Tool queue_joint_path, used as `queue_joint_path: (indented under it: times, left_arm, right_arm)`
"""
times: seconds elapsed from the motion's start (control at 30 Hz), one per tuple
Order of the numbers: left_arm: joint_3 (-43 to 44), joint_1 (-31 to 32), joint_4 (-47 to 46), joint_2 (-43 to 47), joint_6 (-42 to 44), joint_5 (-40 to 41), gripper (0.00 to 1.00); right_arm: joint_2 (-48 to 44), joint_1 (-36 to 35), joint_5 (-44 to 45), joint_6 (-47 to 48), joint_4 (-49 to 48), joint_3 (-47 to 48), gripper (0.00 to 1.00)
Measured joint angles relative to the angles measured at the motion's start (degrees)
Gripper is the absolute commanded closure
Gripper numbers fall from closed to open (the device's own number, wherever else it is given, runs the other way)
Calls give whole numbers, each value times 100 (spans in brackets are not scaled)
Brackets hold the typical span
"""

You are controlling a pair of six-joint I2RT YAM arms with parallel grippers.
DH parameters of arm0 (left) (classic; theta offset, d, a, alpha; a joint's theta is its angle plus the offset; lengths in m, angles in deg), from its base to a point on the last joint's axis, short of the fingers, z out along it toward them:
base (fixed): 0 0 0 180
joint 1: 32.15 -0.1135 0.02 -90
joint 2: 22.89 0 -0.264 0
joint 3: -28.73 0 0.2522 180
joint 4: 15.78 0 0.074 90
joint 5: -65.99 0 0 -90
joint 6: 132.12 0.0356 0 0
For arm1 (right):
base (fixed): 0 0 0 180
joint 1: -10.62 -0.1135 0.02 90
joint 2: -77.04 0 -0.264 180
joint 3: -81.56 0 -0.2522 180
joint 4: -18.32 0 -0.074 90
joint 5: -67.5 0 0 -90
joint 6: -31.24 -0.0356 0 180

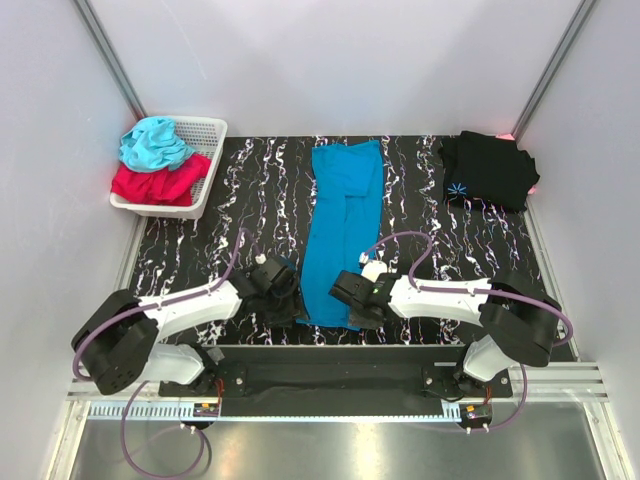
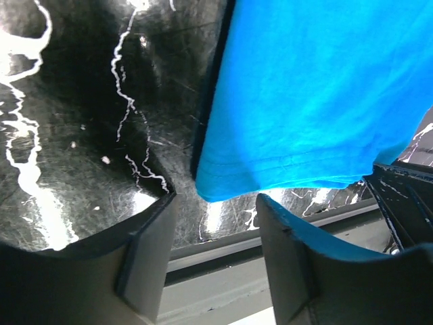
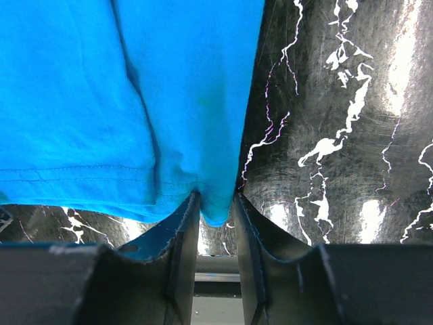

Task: Fold and stack the t-shirts
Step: Fold the tshirt

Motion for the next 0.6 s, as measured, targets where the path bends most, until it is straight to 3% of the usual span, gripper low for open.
queue_joint_path:
  times: [0.5,0.53,0.6]
  left_arm:
    - [448,37,22,-433,221,413,38]
    - [459,37,13,-457,236,415,40]
    - [476,37,17,-490,245,413,53]
  right_arm:
    - [-15,0,0,-9,-42,-15,64]
    - [-15,0,0,-9,-42,-15,64]
    - [-15,0,0,-9,-42,-15,65]
